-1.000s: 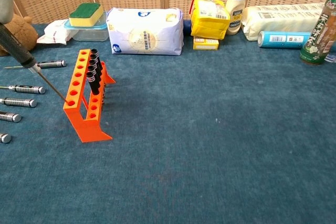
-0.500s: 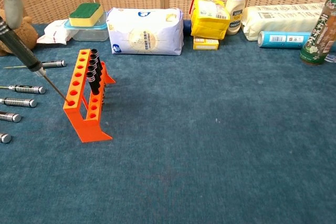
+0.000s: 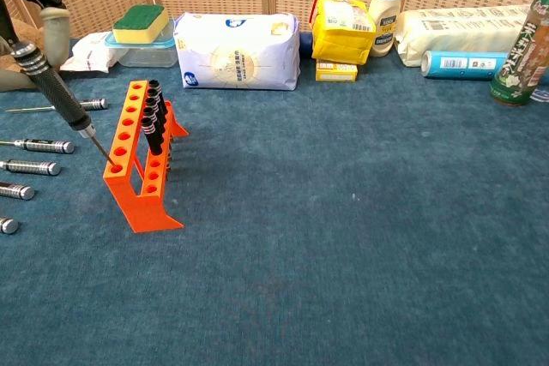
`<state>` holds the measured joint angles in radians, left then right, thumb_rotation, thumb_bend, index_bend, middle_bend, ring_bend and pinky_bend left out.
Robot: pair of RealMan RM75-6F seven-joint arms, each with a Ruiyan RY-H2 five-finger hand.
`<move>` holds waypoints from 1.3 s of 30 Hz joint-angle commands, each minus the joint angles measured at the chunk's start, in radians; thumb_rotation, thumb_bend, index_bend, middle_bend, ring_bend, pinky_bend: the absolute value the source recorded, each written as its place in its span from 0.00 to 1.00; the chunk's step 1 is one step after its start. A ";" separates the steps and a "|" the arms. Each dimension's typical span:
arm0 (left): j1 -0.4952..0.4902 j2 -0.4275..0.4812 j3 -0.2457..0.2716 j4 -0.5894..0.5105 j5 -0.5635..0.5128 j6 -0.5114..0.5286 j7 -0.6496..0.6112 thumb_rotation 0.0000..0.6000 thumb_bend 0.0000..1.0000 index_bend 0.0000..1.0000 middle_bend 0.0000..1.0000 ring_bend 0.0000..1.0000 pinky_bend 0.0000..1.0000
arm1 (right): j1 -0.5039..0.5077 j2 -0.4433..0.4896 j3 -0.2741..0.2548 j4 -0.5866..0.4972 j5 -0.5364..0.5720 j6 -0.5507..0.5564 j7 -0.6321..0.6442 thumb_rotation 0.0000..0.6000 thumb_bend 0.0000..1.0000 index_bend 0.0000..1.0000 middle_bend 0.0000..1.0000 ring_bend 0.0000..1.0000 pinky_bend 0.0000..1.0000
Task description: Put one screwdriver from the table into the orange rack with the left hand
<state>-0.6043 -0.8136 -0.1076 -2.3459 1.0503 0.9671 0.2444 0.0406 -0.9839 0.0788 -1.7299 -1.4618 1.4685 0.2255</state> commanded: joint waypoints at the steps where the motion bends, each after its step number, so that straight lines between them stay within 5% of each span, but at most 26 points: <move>1: -0.012 -0.013 0.001 0.001 -0.024 0.010 0.020 1.00 0.38 0.52 1.00 1.00 1.00 | 0.000 0.000 0.000 0.000 0.000 0.000 0.001 1.00 0.00 0.06 0.02 0.02 0.00; 39: -0.105 -0.133 0.031 0.046 -0.184 0.039 0.147 1.00 0.38 0.52 1.00 1.00 1.00 | 0.000 0.004 -0.001 -0.001 -0.001 -0.003 0.007 1.00 0.00 0.06 0.02 0.02 0.00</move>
<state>-0.7059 -0.9415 -0.0774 -2.3042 0.8709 1.0060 0.3875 0.0409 -0.9801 0.0782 -1.7310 -1.4626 1.4657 0.2321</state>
